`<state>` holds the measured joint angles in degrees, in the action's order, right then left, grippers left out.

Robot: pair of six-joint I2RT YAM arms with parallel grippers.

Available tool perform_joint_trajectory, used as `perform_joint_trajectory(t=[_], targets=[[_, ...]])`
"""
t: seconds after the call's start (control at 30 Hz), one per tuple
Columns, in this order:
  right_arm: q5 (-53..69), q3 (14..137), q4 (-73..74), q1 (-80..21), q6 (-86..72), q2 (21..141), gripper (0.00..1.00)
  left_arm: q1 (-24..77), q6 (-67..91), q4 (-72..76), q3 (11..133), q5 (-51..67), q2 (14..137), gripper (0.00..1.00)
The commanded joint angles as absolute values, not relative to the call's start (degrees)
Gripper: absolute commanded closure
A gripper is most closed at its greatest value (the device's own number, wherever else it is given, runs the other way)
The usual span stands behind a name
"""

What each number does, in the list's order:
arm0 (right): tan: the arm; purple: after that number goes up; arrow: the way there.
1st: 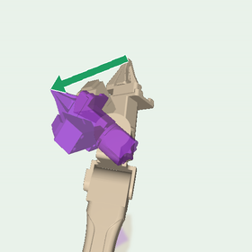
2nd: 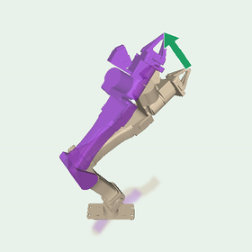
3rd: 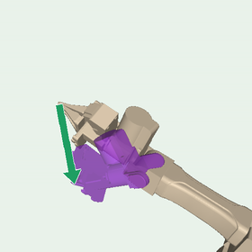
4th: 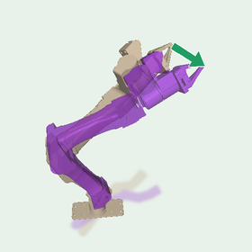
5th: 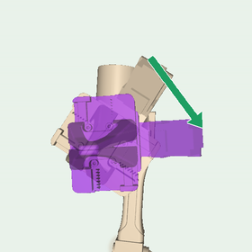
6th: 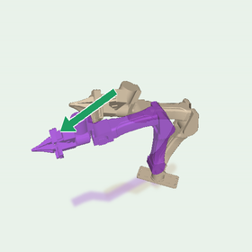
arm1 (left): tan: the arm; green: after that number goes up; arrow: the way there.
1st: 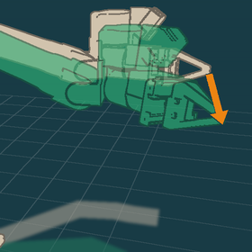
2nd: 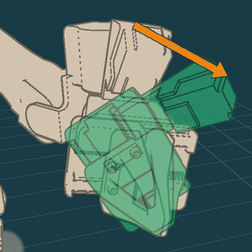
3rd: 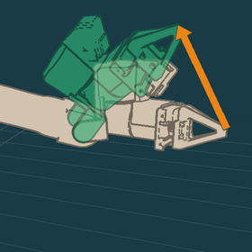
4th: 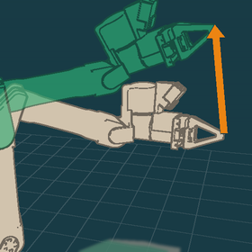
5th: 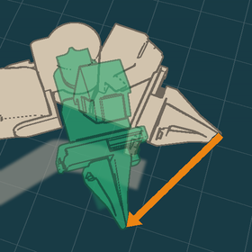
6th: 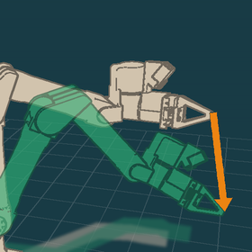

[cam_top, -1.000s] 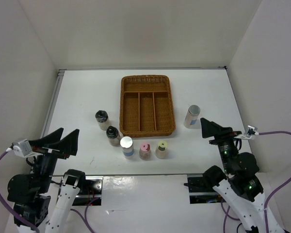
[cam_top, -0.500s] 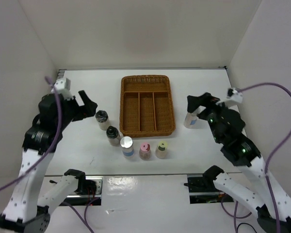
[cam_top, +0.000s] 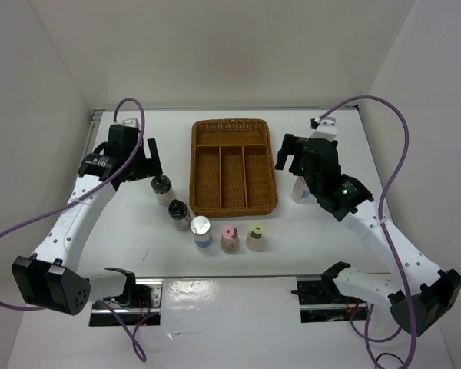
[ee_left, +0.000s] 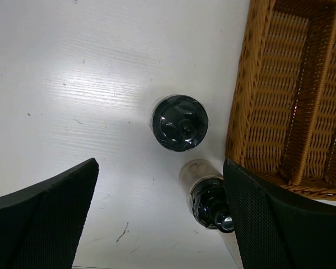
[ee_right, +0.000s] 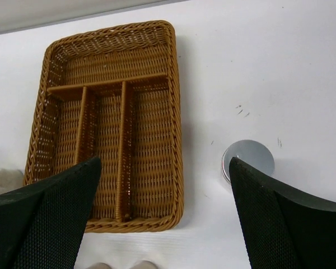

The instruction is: Organize the condiment bottles

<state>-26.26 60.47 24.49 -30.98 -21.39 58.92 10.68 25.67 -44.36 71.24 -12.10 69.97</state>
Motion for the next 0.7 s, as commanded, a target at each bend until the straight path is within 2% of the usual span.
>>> perform_joint_trajectory(t=[0.0,0.2,0.67], targets=[[-24.09,63.81,22.5,-29.1,-19.6,61.16,0.01,10.72,24.61,-42.46,72.52,-12.22,71.54,0.03],[-21.18,66.7,21.88,-27.95,-18.46,68.8,0.01,10.72,24.61,-41.31,70.14,-10.99,72.59,0.03],[-19.52,67.76,20.13,-26.81,-18.98,73.65,0.01,11.87,23.55,-39.73,71.89,-13.71,82.26,0.1]])
